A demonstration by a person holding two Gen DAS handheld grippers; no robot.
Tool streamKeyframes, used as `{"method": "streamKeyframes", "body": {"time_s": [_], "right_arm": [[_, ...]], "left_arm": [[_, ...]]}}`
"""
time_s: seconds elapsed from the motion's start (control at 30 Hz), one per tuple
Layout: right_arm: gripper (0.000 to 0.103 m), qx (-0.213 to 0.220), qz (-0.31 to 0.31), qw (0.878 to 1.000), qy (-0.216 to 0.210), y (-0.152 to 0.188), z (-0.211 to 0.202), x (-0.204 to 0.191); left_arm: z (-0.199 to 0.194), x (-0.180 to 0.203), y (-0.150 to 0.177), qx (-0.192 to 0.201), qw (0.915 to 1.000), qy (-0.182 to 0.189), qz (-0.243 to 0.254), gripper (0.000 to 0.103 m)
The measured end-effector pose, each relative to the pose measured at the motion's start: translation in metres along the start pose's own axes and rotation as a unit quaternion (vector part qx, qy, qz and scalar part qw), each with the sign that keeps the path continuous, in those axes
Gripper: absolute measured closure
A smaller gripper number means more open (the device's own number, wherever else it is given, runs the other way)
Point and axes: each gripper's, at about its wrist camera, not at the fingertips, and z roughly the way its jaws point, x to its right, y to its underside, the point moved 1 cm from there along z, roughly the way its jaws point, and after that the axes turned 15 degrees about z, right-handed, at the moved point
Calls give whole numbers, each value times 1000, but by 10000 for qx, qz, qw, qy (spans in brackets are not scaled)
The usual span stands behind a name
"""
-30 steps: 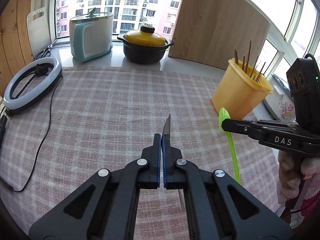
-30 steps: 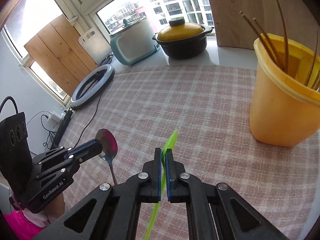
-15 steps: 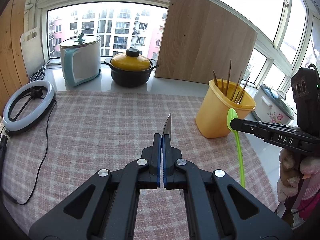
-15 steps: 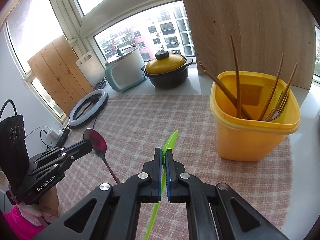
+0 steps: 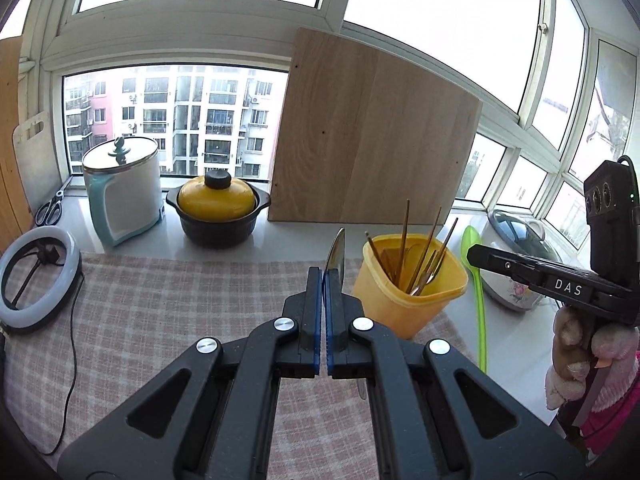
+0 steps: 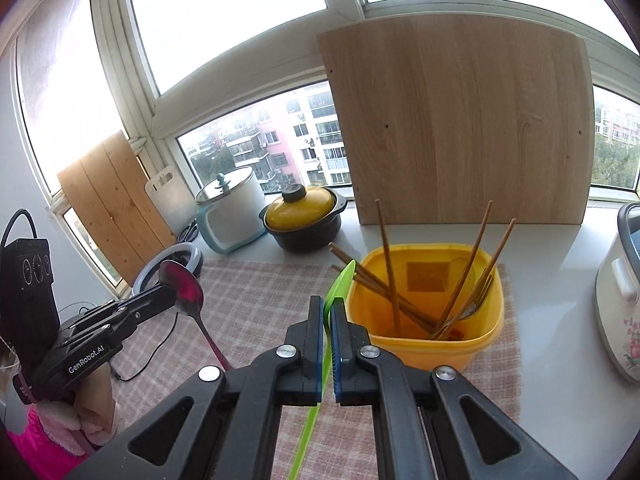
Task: Organize utensils
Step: 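Lift the green spoon with the right tool to the container while the left tool carries the silver spoon there, then lower the green spoon into the container with the right tool while the left tool lowers the silver spoon in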
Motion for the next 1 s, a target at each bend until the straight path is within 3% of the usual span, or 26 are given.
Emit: {"method": "streamKeyframes", "body": {"time_s": [0.5,1.0], "right_arm": [[103,654,15,9978,124,-65,-16,40],[103,907,-40,9947,477,-100,27,61]], "left_arm": [[36,32,-75,506,9986,-18,176,103],[80,52,-79,252,9986,-258,376,103]]}}
